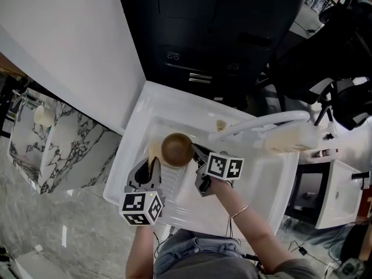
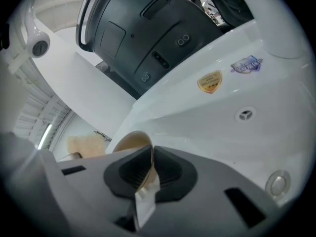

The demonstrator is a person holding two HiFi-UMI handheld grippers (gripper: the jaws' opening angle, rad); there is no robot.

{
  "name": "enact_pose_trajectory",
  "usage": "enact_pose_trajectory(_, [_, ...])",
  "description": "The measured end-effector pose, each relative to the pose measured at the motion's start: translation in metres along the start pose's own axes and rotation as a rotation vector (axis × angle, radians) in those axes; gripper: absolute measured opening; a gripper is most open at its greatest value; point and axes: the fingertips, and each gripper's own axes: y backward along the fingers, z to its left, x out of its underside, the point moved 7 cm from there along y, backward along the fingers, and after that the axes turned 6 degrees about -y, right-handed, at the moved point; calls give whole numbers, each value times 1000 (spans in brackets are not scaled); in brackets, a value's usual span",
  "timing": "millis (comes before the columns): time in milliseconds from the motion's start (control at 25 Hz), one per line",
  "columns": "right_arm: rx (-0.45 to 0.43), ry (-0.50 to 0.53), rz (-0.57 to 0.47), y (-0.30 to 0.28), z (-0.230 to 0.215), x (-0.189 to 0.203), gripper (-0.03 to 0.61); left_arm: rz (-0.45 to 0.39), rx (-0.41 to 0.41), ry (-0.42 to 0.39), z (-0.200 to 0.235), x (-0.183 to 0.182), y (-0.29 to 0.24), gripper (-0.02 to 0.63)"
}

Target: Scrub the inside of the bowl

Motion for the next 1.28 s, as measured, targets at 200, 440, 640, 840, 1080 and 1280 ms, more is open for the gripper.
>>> enact_pose_trajectory(200, [31,52,7,3,6,3,25,-16,-3,-4,1,-1,10,46])
enact_pose_trajectory(440, [67,181,-21,18,25,-3,21,-37,-3,-13,-3,-4,26,46])
enact_pose_trajectory(640, [116,305,-47,35,41,-3,21,-65,5,-31,-5,-8,46,46])
enact_pose_trajectory(840, [145,382,-68,54,53,1,21,-93,66,-68,-18,-16,63,46])
enact_pose_trajectory(1080, [170,451,-89,76,66,13,20,-78,194,-200,-48,-23,76,46])
enact_pose_trajectory(1280, [177,501,-95,88,77,28,20,-49,192,-577,-76,-29,80,46])
